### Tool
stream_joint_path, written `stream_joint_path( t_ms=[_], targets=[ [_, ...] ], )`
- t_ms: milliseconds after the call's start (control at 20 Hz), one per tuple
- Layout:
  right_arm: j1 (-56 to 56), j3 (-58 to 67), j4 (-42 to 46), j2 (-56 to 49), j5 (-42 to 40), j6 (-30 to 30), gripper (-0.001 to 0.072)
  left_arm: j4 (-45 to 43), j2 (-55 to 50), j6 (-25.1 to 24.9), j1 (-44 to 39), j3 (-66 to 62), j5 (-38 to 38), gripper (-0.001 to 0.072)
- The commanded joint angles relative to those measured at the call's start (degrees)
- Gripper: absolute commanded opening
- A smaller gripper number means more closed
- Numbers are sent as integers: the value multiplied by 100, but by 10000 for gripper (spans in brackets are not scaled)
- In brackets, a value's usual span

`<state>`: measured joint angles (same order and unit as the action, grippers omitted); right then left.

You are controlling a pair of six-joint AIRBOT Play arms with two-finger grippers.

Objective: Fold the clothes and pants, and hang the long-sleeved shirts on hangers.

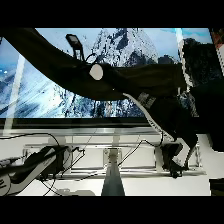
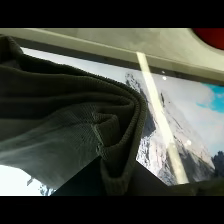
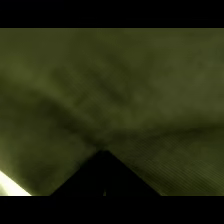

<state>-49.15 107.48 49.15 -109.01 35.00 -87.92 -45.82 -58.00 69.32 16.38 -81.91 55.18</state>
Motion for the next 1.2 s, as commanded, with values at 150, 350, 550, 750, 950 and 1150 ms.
stream_joint_path(
  t_ms=[150, 350, 550, 750, 950, 1150],
  targets=[
    [396, 63, 1191, 87, 925, 50, 27, 2, -474, 59, -621, 2, 22, 19],
    [1703, 72, 1757, 439, 1869, 48, 26, 98, -1263, 59, -1836, 2, 13, 19],
    [3136, 72, 1751, 960, 1969, 28, 27, 614, -2256, 57, -3195, 2, -26, 20],
    [4105, 72, 1753, 1309, 2387, 31, 27, 382, -2710, 33, -3770, 0, -11, 707],
    [4509, 59, 1864, 1327, 2889, 55, 27, -501, -2417, 61, -3158, 0, 203, 701],
    [4553, 55, 2004, 1322, 2992, 59, 27, -1471, -2085, 240, -1853, 59, 938, 688]
  ],
)
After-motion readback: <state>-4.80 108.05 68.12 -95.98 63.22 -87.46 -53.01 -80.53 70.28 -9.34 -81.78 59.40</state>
